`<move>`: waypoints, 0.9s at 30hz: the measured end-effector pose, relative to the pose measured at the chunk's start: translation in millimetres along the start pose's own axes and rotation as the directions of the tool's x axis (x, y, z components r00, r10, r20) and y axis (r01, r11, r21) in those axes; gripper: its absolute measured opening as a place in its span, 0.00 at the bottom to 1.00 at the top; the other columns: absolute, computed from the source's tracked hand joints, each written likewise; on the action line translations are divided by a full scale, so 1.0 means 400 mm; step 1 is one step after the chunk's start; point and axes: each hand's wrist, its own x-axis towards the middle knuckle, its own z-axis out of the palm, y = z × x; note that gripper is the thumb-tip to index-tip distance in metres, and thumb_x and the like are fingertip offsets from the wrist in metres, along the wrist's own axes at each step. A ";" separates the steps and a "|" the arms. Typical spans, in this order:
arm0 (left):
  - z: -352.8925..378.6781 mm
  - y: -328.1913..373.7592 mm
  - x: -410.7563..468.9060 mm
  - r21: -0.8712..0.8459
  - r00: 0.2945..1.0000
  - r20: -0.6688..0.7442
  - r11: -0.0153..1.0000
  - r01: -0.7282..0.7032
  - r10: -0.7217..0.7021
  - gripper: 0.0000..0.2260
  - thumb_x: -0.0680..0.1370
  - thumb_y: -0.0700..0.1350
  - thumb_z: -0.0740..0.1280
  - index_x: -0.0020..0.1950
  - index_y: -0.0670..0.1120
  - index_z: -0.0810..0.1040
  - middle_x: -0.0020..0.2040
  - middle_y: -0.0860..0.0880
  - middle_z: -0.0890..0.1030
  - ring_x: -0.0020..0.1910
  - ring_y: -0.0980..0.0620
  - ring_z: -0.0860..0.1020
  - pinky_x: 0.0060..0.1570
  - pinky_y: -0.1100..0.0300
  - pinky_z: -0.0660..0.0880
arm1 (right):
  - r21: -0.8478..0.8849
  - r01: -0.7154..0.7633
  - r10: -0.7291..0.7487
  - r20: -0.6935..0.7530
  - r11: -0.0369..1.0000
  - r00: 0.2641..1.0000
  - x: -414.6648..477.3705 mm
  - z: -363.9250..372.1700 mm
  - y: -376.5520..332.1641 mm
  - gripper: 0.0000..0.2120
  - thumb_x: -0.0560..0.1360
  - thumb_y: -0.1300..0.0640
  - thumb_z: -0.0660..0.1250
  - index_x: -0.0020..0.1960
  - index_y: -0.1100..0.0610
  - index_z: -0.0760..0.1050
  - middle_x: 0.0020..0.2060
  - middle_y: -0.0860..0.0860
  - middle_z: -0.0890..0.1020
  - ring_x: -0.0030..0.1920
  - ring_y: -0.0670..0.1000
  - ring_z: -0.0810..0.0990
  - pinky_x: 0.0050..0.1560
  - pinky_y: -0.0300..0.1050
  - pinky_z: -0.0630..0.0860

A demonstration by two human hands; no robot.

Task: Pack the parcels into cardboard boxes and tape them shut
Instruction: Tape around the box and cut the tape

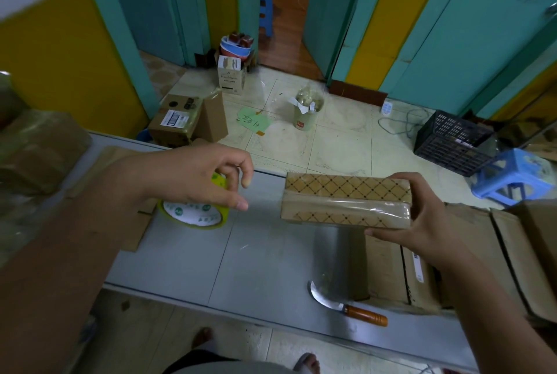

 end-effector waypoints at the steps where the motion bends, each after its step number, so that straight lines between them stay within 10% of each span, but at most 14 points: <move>1: -0.001 0.001 0.000 0.009 1.000 -0.002 1.000 0.006 -0.006 0.13 0.71 0.61 0.77 0.49 0.62 0.76 0.43 0.55 0.86 0.44 0.45 0.84 0.53 0.37 0.80 | -0.002 0.005 -0.005 -0.001 1.000 1.000 -0.001 0.001 -0.005 0.43 0.59 0.46 0.86 0.69 0.50 0.69 0.61 0.39 0.78 0.63 0.46 0.80 0.59 0.40 0.81; 10: 0.009 -0.013 0.005 -0.034 1.000 0.001 0.999 0.008 -0.008 0.13 0.72 0.58 0.79 0.49 0.60 0.77 0.44 0.52 0.86 0.45 0.43 0.84 0.52 0.35 0.80 | 0.054 0.063 -0.060 -0.050 0.997 0.997 -0.003 0.005 -0.024 0.42 0.56 0.62 0.85 0.65 0.48 0.70 0.57 0.39 0.81 0.59 0.44 0.82 0.56 0.34 0.79; 21: 0.009 -0.022 0.008 -0.050 0.999 0.032 0.999 0.010 -0.008 0.13 0.72 0.56 0.79 0.50 0.57 0.77 0.43 0.52 0.86 0.44 0.55 0.84 0.49 0.61 0.76 | 0.098 0.047 -0.041 -0.054 0.994 0.998 -0.017 0.003 -0.063 0.42 0.57 0.52 0.88 0.65 0.48 0.70 0.56 0.39 0.80 0.59 0.43 0.81 0.55 0.33 0.79; 27: 0.063 -0.042 0.055 -0.219 1.000 0.001 0.976 0.001 0.000 0.22 0.73 0.52 0.79 0.63 0.58 0.76 0.49 0.47 0.87 0.52 0.49 0.85 0.60 0.53 0.78 | 0.195 -0.083 0.095 -0.057 0.977 0.994 -0.028 0.037 -0.057 0.42 0.57 0.52 0.86 0.66 0.42 0.71 0.57 0.39 0.81 0.58 0.46 0.83 0.56 0.43 0.83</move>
